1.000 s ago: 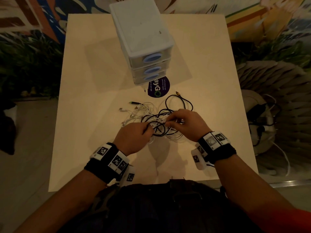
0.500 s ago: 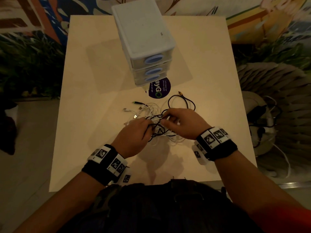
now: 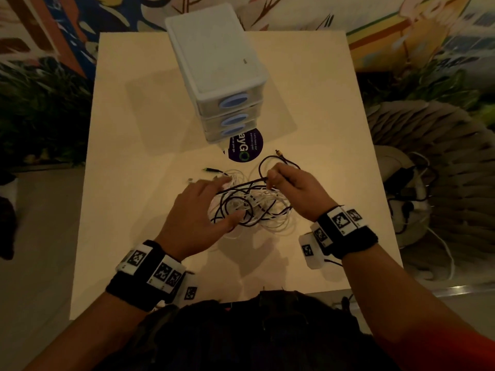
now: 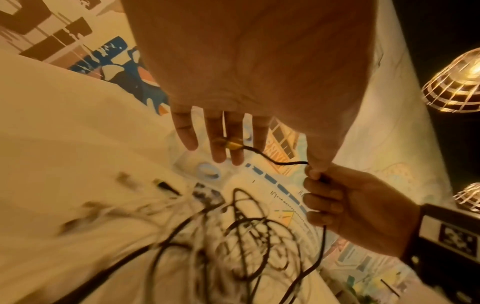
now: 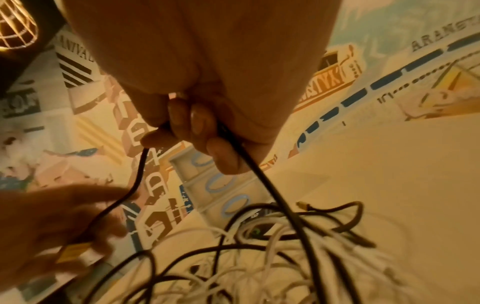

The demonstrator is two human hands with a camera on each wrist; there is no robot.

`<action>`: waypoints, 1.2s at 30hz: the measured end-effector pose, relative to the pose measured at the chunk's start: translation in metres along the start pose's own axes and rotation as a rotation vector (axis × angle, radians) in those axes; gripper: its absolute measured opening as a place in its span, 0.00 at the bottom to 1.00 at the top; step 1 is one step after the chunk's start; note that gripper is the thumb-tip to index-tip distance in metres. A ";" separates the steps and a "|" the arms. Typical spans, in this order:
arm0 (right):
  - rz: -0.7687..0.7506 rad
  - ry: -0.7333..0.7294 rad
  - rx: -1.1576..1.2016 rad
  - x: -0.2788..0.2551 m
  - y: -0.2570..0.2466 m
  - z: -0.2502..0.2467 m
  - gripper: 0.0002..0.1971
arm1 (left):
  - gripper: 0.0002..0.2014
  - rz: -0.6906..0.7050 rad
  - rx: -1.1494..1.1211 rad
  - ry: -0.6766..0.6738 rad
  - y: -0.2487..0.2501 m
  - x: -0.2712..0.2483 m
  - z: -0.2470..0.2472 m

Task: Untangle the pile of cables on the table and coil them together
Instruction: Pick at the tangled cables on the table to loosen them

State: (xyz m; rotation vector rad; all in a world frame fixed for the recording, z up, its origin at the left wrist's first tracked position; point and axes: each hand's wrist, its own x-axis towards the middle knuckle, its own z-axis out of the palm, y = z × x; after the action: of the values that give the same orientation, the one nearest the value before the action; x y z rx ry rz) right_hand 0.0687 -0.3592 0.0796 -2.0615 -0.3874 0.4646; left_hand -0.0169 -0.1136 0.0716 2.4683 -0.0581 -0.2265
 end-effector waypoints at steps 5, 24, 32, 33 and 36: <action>-0.076 -0.112 0.108 -0.003 -0.014 0.011 0.03 | 0.19 0.215 0.217 -0.085 0.040 0.031 -0.009; 0.272 0.038 -0.218 -0.045 0.066 0.015 0.16 | 0.12 -0.008 -0.088 -0.206 0.023 0.000 -0.029; 0.339 0.148 -0.200 -0.036 0.065 0.019 0.18 | 0.12 -0.028 -0.054 0.025 0.021 0.012 -0.030; 0.354 0.143 -0.203 -0.036 0.066 0.019 0.16 | 0.13 -0.016 -0.048 0.034 0.023 0.014 -0.032; 0.377 0.166 -0.162 -0.036 0.071 0.021 0.10 | 0.13 -0.011 -0.079 0.021 0.027 0.019 -0.036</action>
State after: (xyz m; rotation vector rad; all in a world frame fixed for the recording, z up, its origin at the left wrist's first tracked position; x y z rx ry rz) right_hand 0.0333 -0.3946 0.0145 -2.3216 0.0694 0.4930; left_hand 0.0089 -0.1152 0.1129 2.3922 -0.0258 -0.2037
